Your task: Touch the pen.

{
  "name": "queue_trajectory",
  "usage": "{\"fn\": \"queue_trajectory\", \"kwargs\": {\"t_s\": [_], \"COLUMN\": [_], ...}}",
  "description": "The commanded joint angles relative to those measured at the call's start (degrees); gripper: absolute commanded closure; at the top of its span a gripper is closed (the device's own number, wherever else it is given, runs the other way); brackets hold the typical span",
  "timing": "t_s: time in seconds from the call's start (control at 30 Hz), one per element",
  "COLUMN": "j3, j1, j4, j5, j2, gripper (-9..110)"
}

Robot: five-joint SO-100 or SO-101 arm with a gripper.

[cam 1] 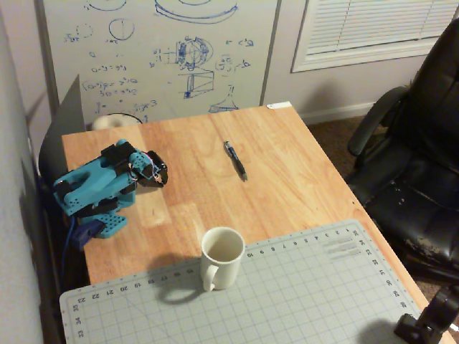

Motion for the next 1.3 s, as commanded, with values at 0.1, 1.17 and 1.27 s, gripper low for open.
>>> {"fn": "queue_trajectory", "kwargs": {"t_s": [0.1,1.17,1.27], "j3": [-10.0,-34.4,-34.8], "j1": [-0.3,-0.4,-0.4], "j4": [-8.5,-55.5,-55.5], "j5": [0.1,-0.1,-0.1], "j2": [-1.1,-97.3,-97.3], "gripper": [101,101,101]}}
